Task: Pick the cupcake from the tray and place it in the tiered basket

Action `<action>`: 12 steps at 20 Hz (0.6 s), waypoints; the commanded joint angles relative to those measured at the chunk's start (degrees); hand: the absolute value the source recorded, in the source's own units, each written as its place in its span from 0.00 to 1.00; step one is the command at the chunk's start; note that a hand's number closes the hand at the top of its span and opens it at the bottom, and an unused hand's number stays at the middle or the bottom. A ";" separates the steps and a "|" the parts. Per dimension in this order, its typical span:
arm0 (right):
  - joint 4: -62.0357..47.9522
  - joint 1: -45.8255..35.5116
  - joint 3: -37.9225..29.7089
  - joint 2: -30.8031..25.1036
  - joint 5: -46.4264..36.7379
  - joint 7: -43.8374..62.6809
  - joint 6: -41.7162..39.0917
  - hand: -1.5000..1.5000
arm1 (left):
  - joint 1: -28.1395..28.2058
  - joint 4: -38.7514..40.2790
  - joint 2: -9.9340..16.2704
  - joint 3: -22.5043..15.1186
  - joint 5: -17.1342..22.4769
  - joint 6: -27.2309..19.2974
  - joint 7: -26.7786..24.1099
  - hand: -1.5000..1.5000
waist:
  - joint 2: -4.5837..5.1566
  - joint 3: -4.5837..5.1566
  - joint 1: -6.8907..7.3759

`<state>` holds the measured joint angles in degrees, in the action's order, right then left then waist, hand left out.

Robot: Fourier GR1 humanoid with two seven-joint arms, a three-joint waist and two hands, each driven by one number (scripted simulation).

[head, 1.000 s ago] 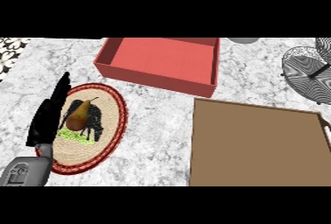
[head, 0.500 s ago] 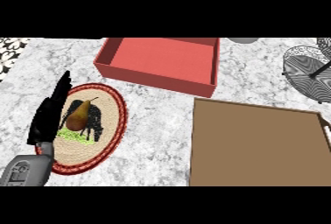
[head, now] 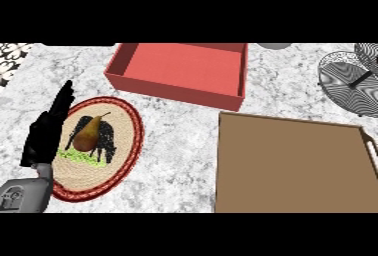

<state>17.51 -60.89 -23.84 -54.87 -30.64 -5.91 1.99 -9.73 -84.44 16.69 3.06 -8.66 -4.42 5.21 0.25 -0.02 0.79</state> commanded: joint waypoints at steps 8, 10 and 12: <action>-4.04 12.90 -8.72 -13.69 9.07 -5.60 -14.89 0.00 | 2.05 -0.92 -0.82 0.67 -0.34 -0.19 -0.91 0.50 | -0.19 -0.06 -0.91; -5.21 15.40 -10.54 -17.39 10.81 -8.23 -19.02 0.00 | 0.68 -1.06 -0.90 0.65 -0.15 0.04 0.70 0.50 | -0.20 -0.09 -1.16; -6.49 19.69 -13.06 -16.78 13.32 -13.97 -19.42 0.00 | 0.86 1.91 -1.78 0.20 -1.50 -0.95 -1.45 0.50 | -0.10 -0.11 -1.45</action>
<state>12.56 -47.26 -33.39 -69.29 -20.90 -13.47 -14.15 -8.86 -84.40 15.90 3.70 -9.18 -4.67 4.77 0.12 -0.10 -0.24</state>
